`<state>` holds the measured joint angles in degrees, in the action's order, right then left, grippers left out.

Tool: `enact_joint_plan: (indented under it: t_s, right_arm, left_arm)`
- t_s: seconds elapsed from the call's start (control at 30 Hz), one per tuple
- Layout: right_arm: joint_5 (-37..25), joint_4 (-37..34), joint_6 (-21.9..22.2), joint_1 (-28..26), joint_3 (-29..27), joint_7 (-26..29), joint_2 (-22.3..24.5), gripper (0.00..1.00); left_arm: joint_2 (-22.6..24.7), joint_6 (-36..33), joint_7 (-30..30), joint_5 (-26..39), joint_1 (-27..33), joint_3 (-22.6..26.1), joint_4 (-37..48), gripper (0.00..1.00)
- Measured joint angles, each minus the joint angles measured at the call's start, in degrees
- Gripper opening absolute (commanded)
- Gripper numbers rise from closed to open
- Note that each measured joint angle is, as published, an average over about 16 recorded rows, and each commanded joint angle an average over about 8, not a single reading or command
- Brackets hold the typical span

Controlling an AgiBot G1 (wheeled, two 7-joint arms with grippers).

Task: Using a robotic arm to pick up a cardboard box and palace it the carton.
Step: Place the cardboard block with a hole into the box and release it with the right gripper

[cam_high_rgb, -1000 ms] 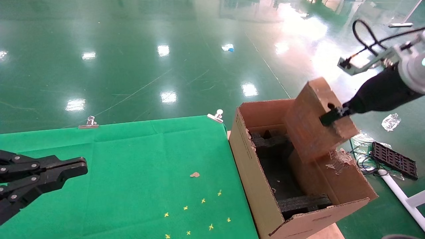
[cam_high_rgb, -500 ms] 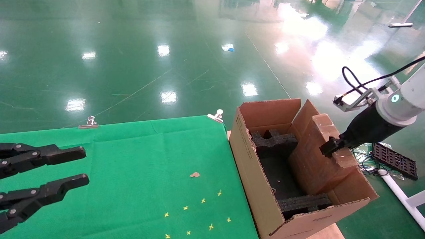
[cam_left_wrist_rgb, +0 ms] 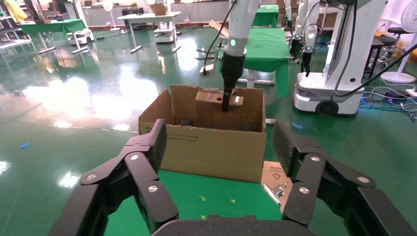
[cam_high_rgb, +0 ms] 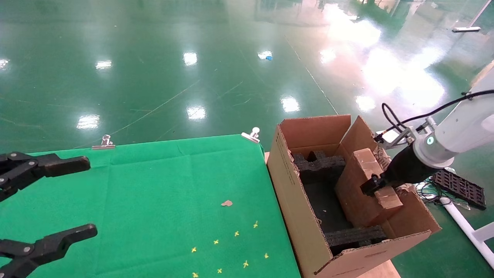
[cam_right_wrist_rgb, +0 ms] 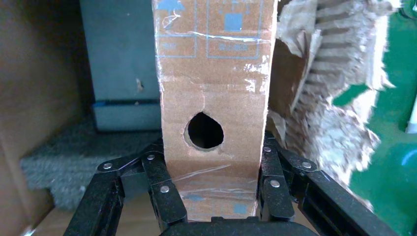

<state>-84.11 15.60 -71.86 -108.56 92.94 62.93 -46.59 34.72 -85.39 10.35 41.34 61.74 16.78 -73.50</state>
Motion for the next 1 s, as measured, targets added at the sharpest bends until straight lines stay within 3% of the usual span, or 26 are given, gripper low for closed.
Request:
enact_joint_plan:
  t_s: [0.4, 0.67, 1.0]
  right_arm:
    - [3.38, -6.5, 6.34, 7.27, -1.95, -2.02, -2.98, 0.02]
    - [4.51, -9.24, 8.03, 8.69, -2.7, -3.58, -4.35, 1.0]
    - [4.38, -11.61, 7.83, 7.96, -2.67, -4.99, -5.53, 1.0]
  left_arm:
    - [-0.02, 0.02, -0.02, -0.03, 0.01, 0.04, 0.0, 1.0]
    - [-0.03, 0.03, -0.03, -0.05, 0.01, 0.07, 0.0, 1.0]
    - [-0.04, 0.04, -0.05, -0.07, 0.02, 0.1, 0.0, 1.0]
